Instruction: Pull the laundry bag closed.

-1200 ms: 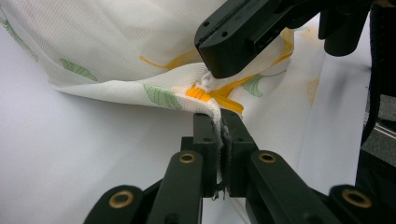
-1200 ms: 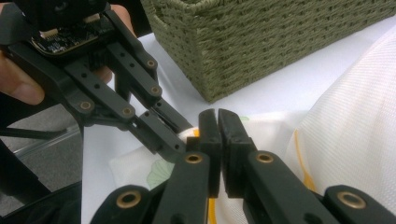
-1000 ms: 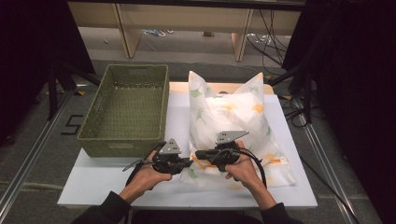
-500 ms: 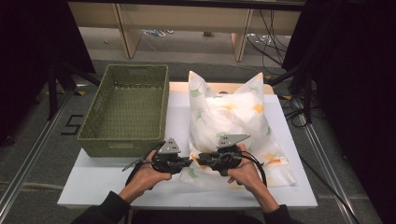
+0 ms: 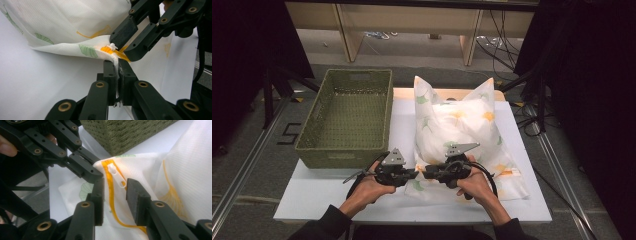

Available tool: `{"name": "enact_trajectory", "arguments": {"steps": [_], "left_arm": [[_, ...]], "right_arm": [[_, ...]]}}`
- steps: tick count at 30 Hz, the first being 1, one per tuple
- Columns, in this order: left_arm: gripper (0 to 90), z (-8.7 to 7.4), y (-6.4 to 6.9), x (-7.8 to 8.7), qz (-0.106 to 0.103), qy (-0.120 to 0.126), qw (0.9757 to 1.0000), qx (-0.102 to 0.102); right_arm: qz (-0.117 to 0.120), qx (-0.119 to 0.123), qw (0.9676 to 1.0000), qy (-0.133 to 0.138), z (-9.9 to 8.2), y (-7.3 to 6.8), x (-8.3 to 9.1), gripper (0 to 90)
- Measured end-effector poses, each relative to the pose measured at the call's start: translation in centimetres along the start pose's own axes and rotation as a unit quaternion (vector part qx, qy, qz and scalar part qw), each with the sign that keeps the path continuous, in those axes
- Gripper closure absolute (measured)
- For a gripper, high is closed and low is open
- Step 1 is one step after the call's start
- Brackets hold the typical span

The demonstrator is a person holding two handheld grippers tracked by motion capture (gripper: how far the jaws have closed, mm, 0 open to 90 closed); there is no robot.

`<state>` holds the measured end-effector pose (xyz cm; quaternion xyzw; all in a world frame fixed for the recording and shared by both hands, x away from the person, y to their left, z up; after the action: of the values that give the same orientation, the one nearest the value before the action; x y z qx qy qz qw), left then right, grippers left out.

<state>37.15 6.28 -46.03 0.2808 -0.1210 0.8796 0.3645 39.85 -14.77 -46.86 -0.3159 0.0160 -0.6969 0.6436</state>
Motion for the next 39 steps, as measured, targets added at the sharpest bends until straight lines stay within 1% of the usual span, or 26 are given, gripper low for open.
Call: {"name": "enact_trajectory", "arguments": {"steps": [4,5,9,10,14,15,16,17,18,19,20,22,23,27,28,29,30,31,32,33,34,35,36,37,38,39], "left_arm": [[85.2,0.0,0.0,0.0,-0.003,0.000,1.0000,-0.005],[85.2,0.0,0.0,0.0,-0.003,-0.002,1.0000,-0.002],[85.2,0.0,0.0,0.0,-0.004,-0.002,1.0000,-0.005],[85.2,0.0,-0.1,0.1,0.000,-0.005,0.9999,-0.010],[85.2,0.0,0.1,0.1,-0.001,-0.003,1.0000,-0.005],[85.1,0.0,0.1,0.1,0.000,-0.003,1.0000,-0.006],[85.2,0.0,0.1,0.1,0.000,-0.003,1.0000,-0.005],[85.1,0.0,0.0,0.1,0.003,-0.006,0.9999,-0.010],[85.1,0.0,0.0,0.1,0.002,-0.004,1.0000,-0.008],[85.1,0.0,0.0,0.1,0.003,-0.005,0.9999,-0.010],[85.1,0.0,0.1,0.1,0.000,-0.002,1.0000,-0.003],[85.0,0.0,0.0,0.1,0.004,-0.006,0.9999,-0.010],[84.9,0.0,0.1,0.1,0.000,-0.001,1.0000,-0.002],[84.8,0.0,0.1,0.1,0.001,0.001,1.0000,-0.002],[84.7,0.0,0.1,0.1,0.001,-0.001,1.0000,-0.003],[84.4,0.0,0.0,0.1,0.000,0.000,1.0000,-0.003],[83.5,0.1,-0.1,0.1,-0.001,0.002,0.9999,-0.010],[81.2,0.1,-0.1,0.0,-0.002,0.001,0.9999,0.012],[75.7,0.1,-0.3,-0.1,-0.003,0.003,0.9998,0.017],[74.8,0.0,-0.4,-0.3,-0.006,-0.001,0.9998,0.020],[74.4,0.0,-0.5,-0.4,-0.005,-0.001,0.9997,0.022],[73.8,0.0,-0.5,-0.7,-0.009,-0.006,0.9992,0.039],[72.8,0.0,-0.7,-0.9,-0.024,-0.007,0.9979,0.060],[68.9,0.0,-0.7,-1.0,-0.027,-0.008,0.9974,0.066],[66.6,0.0,-0.8,-1.0,-0.032,-0.010,0.9967,0.074],[65.4,-0.1,-0.9,-1.1,-0.029,-0.014,0.9961,0.082]], "right_arm": [[0.012,-0.007,0.9999,-0.005,-0.2,0.4,-0.3,66.2],[0.008,-0.012,0.9998,-0.010,-0.2,0.4,-0.2,66.2],[0.016,-0.011,0.9998,-0.004,-0.2,0.7,-0.3,67.8],[0.024,-0.011,0.9997,-0.003,-0.1,0.7,-0.3,68.4],[0.033,-0.005,0.9994,0.004,-0.1,0.7,-0.2,76.0],[0.029,-0.005,0.9995,0.007,0.0,0.6,-0.1,76.5],[0.037,-0.004,0.9992,0.011,0.0,0.7,-0.1,77.4],[0.045,-0.015,0.9988,0.017,0.0,0.5,0.0,79.2],[0.046,-0.017,0.9985,0.022,0.0,0.5,0.0,80.6],[0.046,-0.004,0.9987,0.021,0.1,0.6,0.1,81.9],[0.045,-0.003,0.9988,0.020,0.1,0.6,0.2,82.7],[0.054,-0.001,0.9982,0.026,0.1,0.7,0.0,86.7],[0.050,0.002,0.9983,0.029,0.2,0.7,0.2,87.5],[0.046,0.001,0.9984,0.033,0.2,0.6,0.4,88.4],[0.044,-0.010,0.9986,0.028,0.2,0.7,0.5,87.3],[0.043,-0.011,0.9986,0.028,0.1,0.7,0.5,86.5],[0.043,-0.008,0.9987,0.027,0.1,0.7,0.4,85.9],[0.038,-0.004,0.9990,0.022,0.1,0.6,0.4,85.3],[0.049,0.001,0.9985,0.023,0.1,0.6,0.3,84.6],[0.041,-0.009,0.9989,0.020,0.1,0.4,0.4,84.0],[0.037,-0.007,0.9991,0.019,0.1,0.4,0.5,83.6],[0.033,-0.003,0.9993,0.017,0.1,0.5,0.7,83.2],[0.030,-0.006,0.9994,0.017,0.1,0.5,0.8,82.6],[0.020,-0.006,0.9997,0.009,0.0,0.6,0.9,81.7],[0.020,-0.004,0.9998,0.007,0.0,0.6,0.9,81.3],[0.012,0.001,0.9999,0.004,0.0,0.6,0.9,80.9]]}}
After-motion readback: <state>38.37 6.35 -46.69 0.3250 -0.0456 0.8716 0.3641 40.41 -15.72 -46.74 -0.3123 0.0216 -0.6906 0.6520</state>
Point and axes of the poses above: each handheld gripper's, and its own axes: x roughly backward along the jaws, z roughly out of its top, y roughly to its right, the point moved 2 cm from there along -x, roughly forward along the jaws, and after that the axes turned 15 degrees about z, right-handed, at the moved point
